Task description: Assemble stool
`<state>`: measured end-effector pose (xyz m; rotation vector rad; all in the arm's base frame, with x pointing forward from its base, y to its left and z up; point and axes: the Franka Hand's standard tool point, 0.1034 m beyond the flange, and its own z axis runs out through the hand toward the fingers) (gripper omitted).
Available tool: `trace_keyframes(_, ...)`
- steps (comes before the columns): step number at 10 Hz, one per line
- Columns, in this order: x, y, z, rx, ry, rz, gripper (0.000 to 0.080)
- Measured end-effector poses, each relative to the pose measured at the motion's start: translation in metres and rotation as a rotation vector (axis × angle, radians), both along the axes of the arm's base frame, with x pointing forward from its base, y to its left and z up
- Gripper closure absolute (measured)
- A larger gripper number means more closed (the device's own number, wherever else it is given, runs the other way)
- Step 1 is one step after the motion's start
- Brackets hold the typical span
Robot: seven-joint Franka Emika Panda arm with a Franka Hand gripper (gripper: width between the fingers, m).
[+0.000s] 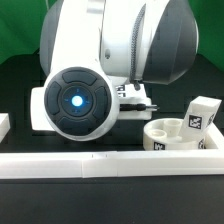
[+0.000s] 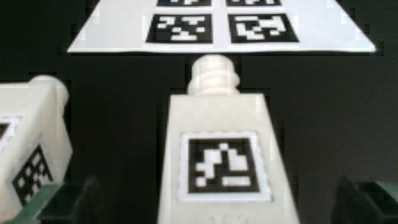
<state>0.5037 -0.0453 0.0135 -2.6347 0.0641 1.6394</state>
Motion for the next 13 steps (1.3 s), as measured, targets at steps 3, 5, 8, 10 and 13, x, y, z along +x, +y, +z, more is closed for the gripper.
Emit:
trace_keyframes(3, 0.001, -0.002, -0.002, -0.001, -0.009, -0.003, 0.0273)
trace_keyframes(5, 0.001, -0.002, -0.002, -0.001, -0.009, -0.003, 0.0464)
trace_keyframes(8, 0.004, 0.002, 0.003, -0.006, -0.018, -0.002, 0.0464)
trace_keyframes(10, 0.008, 0.013, 0.025, -0.016, -0.003, -0.006, 0.0464)
trace_keyframes(13, 0.013, 0.018, 0.039, -0.020, -0.012, -0.009, 0.0462)
